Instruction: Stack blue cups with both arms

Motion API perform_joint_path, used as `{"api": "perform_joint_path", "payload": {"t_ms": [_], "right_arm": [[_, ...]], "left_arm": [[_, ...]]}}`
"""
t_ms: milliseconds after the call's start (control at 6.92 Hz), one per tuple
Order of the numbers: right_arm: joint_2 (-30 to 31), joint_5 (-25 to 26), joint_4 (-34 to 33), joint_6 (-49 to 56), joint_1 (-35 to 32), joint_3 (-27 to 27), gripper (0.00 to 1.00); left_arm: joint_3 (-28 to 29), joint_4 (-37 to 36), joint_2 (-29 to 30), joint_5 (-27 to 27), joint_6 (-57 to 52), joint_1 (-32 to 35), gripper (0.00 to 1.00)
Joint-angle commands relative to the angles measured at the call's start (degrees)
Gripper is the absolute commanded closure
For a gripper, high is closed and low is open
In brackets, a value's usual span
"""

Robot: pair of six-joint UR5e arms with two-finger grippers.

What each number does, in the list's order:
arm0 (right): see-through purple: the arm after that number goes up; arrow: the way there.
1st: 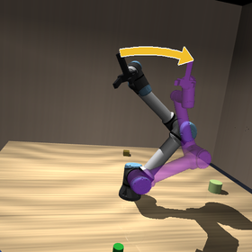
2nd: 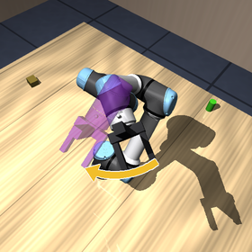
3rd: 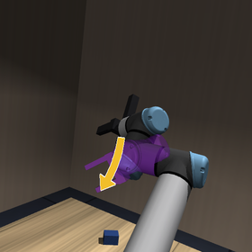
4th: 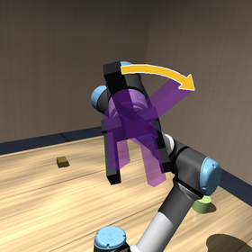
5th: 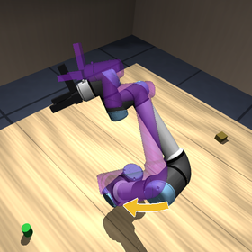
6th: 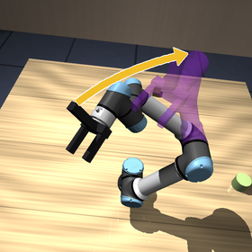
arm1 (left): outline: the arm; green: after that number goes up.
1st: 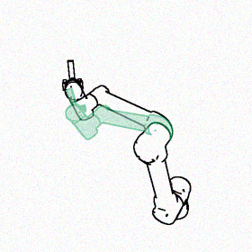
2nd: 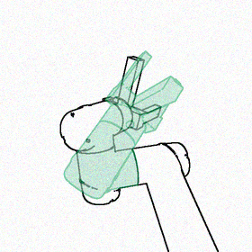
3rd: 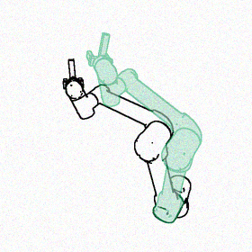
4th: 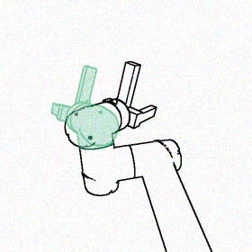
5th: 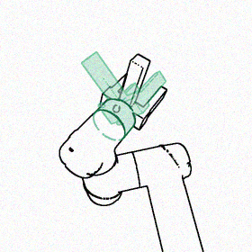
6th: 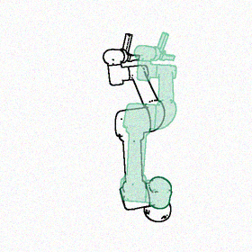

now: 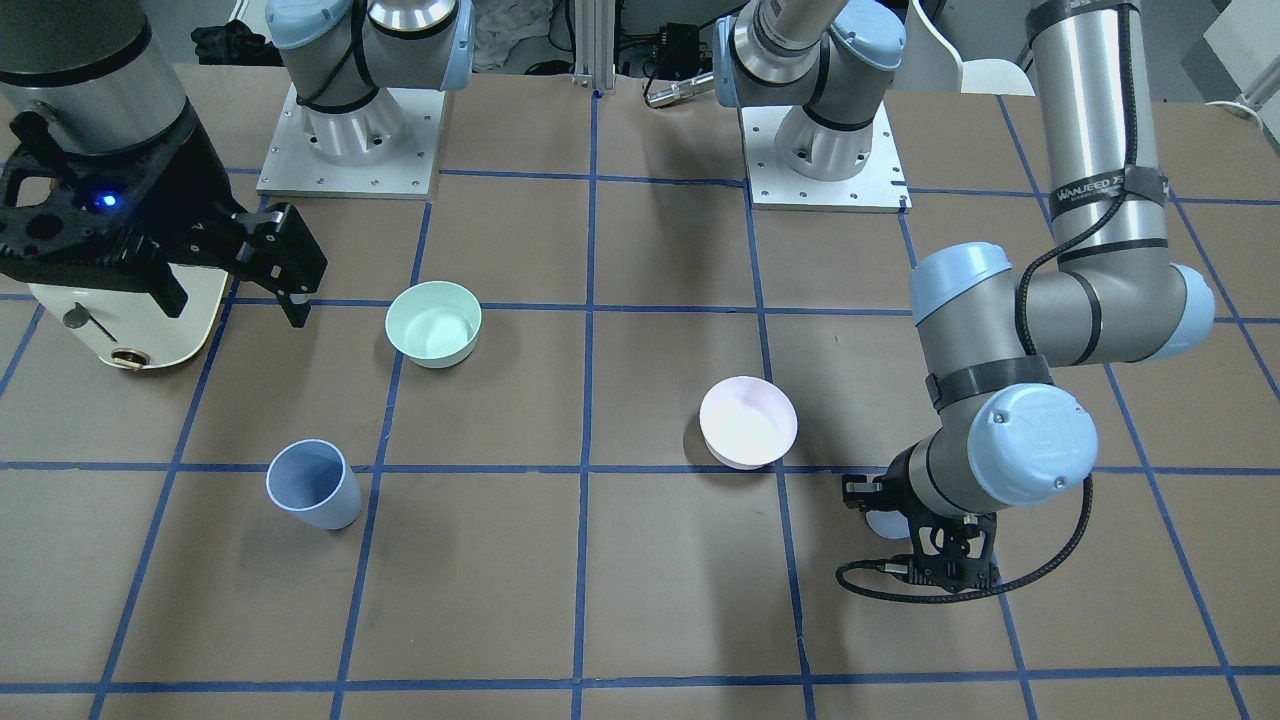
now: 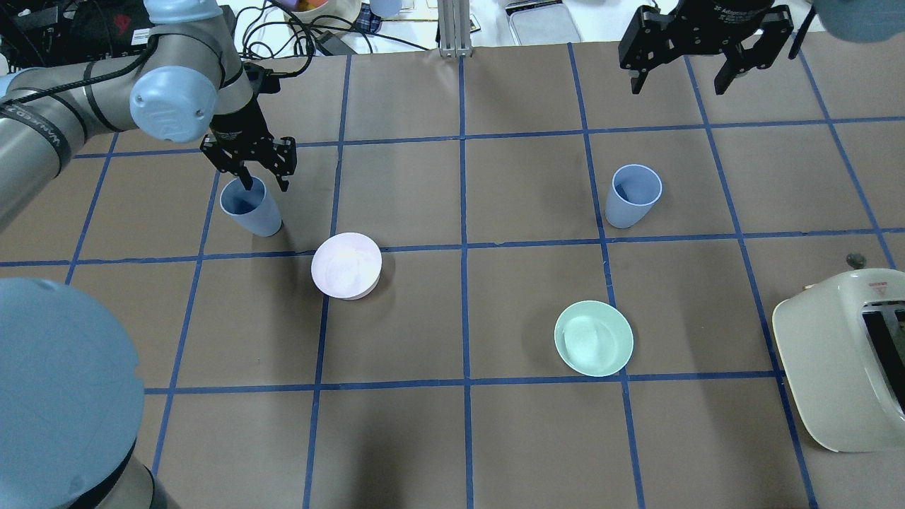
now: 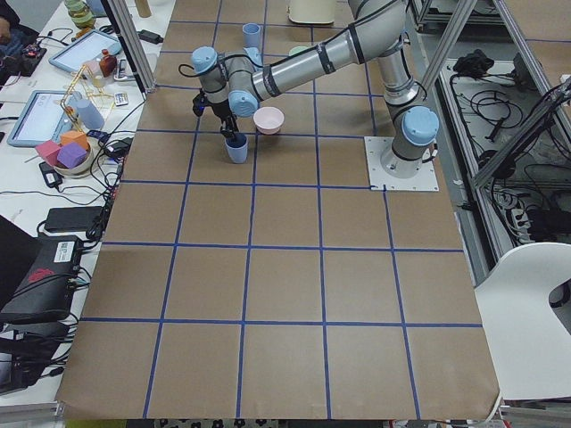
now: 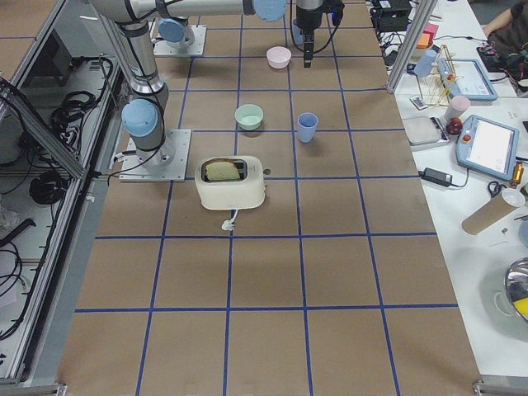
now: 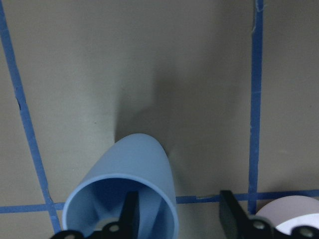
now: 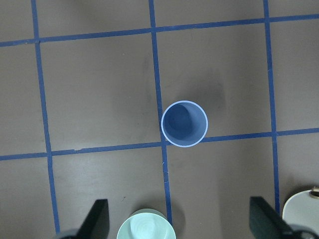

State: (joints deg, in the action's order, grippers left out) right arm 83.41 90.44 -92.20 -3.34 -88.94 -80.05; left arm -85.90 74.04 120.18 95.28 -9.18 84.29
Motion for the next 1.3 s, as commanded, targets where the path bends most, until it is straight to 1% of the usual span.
{"api": "perform_joint_path", "payload": {"t_ms": [0,144,289,433,578,722,867,1156], "right_arm": [[0.00,0.00,0.00,0.00,0.00,-0.02,0.00],[0.09,0.00,0.00,0.00,0.00,-0.02,0.00],[0.00,0.00,0.00,0.00,0.00,-0.02,0.00],[0.09,0.00,0.00,0.00,0.00,-0.02,0.00],[0.09,0.00,0.00,0.00,-0.09,-0.02,0.00],[0.09,-0.17,0.00,0.00,-0.09,-0.10,0.00],[0.09,0.00,0.00,0.00,0.00,-0.11,0.00],[0.09,-0.09,0.00,-0.09,0.00,-0.19,0.00]], "left_arm": [[0.47,-0.12,-0.29,1.31,0.30,0.08,1.00],[0.91,-0.29,-1.86,0.96,0.47,0.78,1.00],[3.26,-0.12,-3.01,0.00,1.26,2.53,1.00],[7.46,0.66,-3.55,-2.88,8.23,7.59,1.00],[10.98,-0.11,-1.81,-2.56,18.57,14.95,1.00],[12.41,-0.64,0.56,-2.55,24.85,18.68,1.00],[14.25,-5.08,3.19,-2.90,27.52,21.59,1.00],[16.64,-5.75,7.68,-4.48,28.78,26.43,1.00]]}}
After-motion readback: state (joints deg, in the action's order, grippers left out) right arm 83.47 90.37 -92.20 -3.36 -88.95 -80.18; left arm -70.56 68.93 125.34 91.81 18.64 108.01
